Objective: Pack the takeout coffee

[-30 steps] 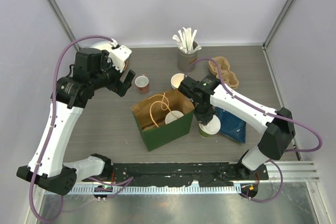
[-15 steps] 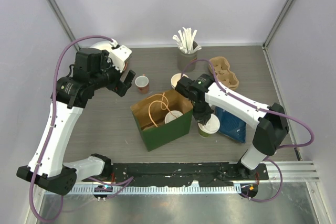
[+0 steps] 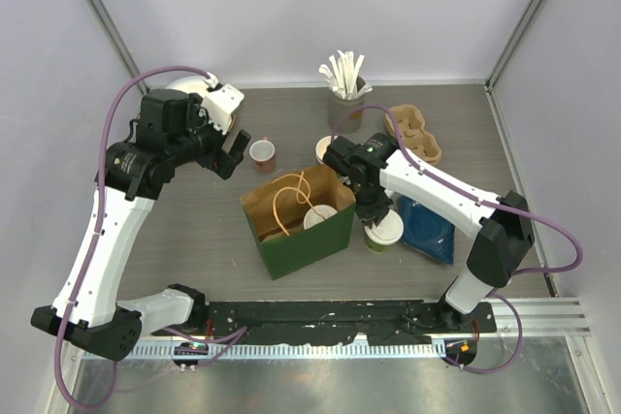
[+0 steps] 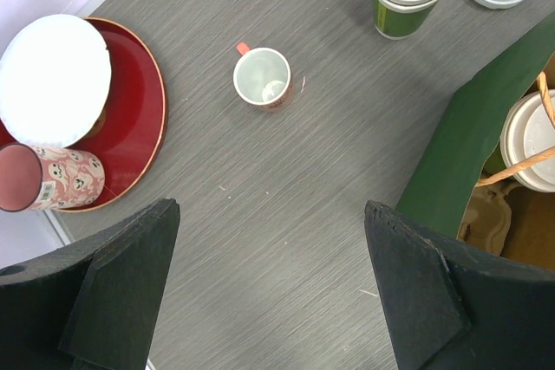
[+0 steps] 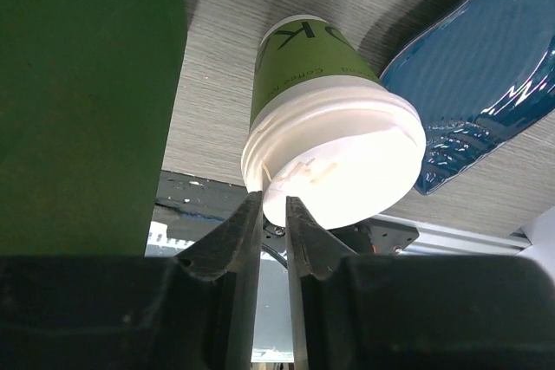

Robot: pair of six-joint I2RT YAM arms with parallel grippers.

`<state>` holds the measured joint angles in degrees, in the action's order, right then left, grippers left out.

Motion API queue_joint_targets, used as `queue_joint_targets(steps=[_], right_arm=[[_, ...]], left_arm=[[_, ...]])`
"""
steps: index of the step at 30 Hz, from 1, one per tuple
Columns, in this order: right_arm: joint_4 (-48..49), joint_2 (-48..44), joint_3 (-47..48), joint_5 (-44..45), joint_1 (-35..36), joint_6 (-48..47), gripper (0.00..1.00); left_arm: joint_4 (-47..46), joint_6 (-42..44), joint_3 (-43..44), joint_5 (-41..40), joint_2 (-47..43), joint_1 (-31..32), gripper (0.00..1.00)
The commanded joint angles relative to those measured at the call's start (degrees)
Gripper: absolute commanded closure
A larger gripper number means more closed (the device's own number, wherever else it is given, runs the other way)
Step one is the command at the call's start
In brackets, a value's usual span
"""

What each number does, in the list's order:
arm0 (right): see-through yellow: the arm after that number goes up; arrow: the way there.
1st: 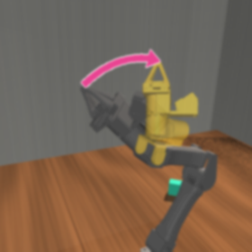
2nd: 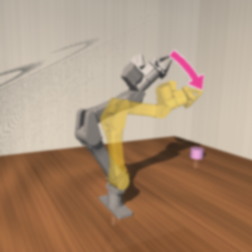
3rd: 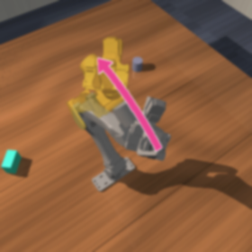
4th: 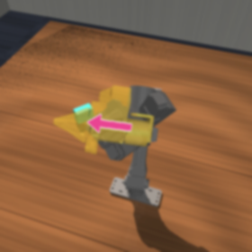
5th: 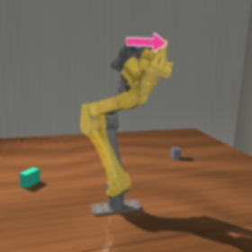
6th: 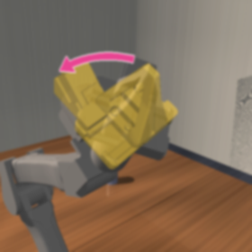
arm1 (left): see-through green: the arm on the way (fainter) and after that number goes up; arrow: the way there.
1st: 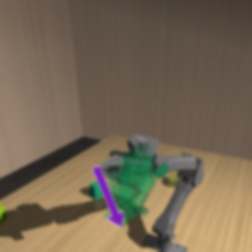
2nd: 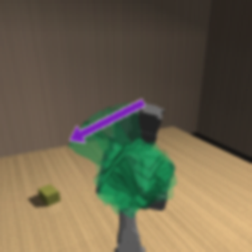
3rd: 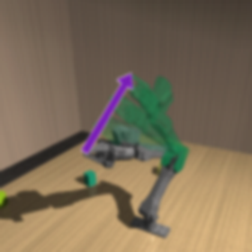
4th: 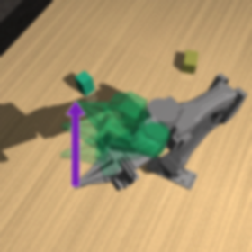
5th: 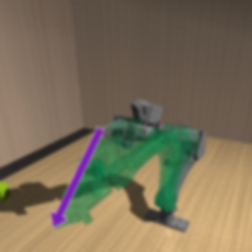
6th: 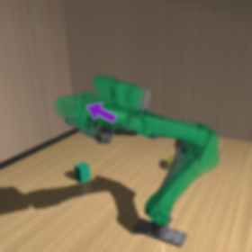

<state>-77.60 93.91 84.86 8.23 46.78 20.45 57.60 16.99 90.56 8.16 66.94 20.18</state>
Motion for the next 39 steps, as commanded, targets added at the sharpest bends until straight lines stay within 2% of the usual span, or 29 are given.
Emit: queue_joint_targets(steps=[1, 7, 8, 9, 12, 16, 19, 20, 23, 28, 30, 35, 39], right_arm=[[-8.88, 0.13, 2.06, -0.5, 0.32, -1.2, 0.77], [-8.97, 0.14, 3.47, -0.76, 0.24, -1.2, 0.7], [-8.88, -0.04, 4.6, -0.76, 0.32, -1.03, 0.65], [-8.97, -0.22, 5.4, -0.76, 0.32, -1.02, 0.54], [-8.79, -2.06, 8.82, -0.67, 0.15, -0.15, 0.4], [-8.71, -5.13, 11.99, 0.73, -0.64, 1.61, 0.39], [-8.62, -7.42, 9.99, 1.88, -2.48, 2.14, 0.47], [-7.75, -8.64, 8.76, 1.88, -3.1, 2.23, 0.63], [-3.2, -12.67, 2.8, 1.18, -5.03, 2.84, 0.99], [7.63, -19.55, -7.32, 0.03, -5.56, 6.88, 0.99], [7.82, -19.91, -7.78, 0.47, -5.56, 6.8, 0.99], [4.92, -19.29, -1.72, 2.76, -5.39, 6.45, 0.99], [9.03, -21.13, -5.65, 0.48, -5.48, 6.62, 0.99]], left_arm=[[-1.62, 0.76, -0.47, 0.89, -0.84, 0.21, 0.08], [-1.71, 0.94, -1.09, 0.8, -1.11, 0.21, 0.08], [-1.71, 1.02, -1.18, 0.89, -1.19, 0.21, 0.08], [-1.79, 1.02, -1.27, 0.8, -1.19, 0.21, 0.08], [-1.71, 1.02, -1.36, 0.8, -1.37, 0.21, 0.08], [-1.79, 0.85, -1.27, 0.89, -1.46, 0.2, 0.08], [-1.71, 0.5, -1.44, 1.06, -1.46, 0.12, 0.08], [-1.88, 0.5, -1.53, 1.15, -1.63, 0.2, 0.08], [-2.14, -0.03, -1.88, 1.24, -1.9, 0.21, 0.08], [-2.23, -0.65, -2.41, 1.33, -2.07, 0.21, 0.08], [-2.23, -0.73, -2.41, 1.59, -1.9, 0.2, 0.08], [-2.23, -1.08, -2.5, 1.77, -1.37, 0.21, 0.08], [-2.41, -1.44, -2.15, 1.94, -0.93, 0.21, 0.08]])
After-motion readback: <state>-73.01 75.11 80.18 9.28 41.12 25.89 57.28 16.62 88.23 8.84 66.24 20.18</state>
